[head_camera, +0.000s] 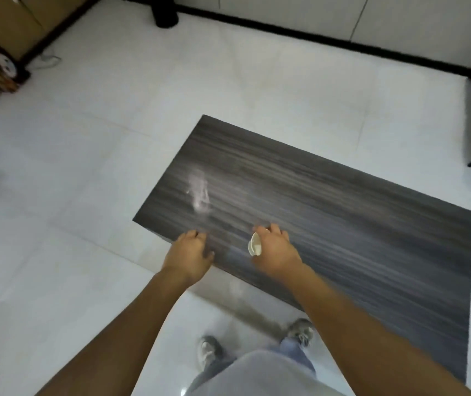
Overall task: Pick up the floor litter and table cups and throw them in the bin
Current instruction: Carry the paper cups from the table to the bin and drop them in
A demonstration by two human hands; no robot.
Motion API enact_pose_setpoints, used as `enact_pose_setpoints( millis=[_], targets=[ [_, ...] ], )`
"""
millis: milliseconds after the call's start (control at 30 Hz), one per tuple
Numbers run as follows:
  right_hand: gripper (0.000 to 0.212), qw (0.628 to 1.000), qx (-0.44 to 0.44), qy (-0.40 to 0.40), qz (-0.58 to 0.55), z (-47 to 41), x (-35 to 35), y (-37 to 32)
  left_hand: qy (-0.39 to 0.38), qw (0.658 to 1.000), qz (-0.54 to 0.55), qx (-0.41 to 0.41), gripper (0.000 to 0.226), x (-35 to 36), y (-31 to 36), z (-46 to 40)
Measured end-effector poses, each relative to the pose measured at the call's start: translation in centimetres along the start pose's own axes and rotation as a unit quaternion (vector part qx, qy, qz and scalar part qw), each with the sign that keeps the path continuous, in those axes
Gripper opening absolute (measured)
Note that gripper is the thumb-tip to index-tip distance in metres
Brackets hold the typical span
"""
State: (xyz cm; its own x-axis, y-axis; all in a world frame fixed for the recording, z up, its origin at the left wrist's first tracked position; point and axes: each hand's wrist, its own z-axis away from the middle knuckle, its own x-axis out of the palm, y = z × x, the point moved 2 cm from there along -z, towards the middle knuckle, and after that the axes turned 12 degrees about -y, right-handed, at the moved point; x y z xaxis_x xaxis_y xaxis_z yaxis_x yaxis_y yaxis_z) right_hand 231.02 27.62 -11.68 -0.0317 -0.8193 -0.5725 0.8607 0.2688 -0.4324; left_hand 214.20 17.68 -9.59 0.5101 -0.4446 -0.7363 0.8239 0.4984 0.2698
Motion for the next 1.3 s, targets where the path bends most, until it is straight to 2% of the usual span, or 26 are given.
enact_pose_setpoints(
  millis=[233,433,767,1033,1300],
  targets=[
    [0.067,0.989,-0.105,-0.034,0.100,-2.8,4.1,-21.3,0.069,0.991,0.072,-0.089,0.045,-7.4,-18.7,8.0],
    [0.069,0.974,-0.173,-0.032,0.145,-6.8,4.6,-33.1,0.083,0.983,0.111,-0.120,0.044,-12.2,-27.9,8.3],
    [0.070,0.974,-0.164,-0.049,0.148,-22.0,-2.1,-45.9,0.075,0.986,0.093,-0.114,0.045,-25.8,-37.9,-3.9],
    [0.069,0.979,-0.159,-0.024,0.125,-32.4,-10.6,-55.9,0.063,0.991,0.061,-0.099,0.046,-37.9,-44.8,-13.7],
    [0.069,0.990,-0.121,0.013,0.077,-47.1,-19.1,-65.7,0.046,0.998,0.019,-0.046,0.046,-51.7,-52.6,-28.4]
  ],
)
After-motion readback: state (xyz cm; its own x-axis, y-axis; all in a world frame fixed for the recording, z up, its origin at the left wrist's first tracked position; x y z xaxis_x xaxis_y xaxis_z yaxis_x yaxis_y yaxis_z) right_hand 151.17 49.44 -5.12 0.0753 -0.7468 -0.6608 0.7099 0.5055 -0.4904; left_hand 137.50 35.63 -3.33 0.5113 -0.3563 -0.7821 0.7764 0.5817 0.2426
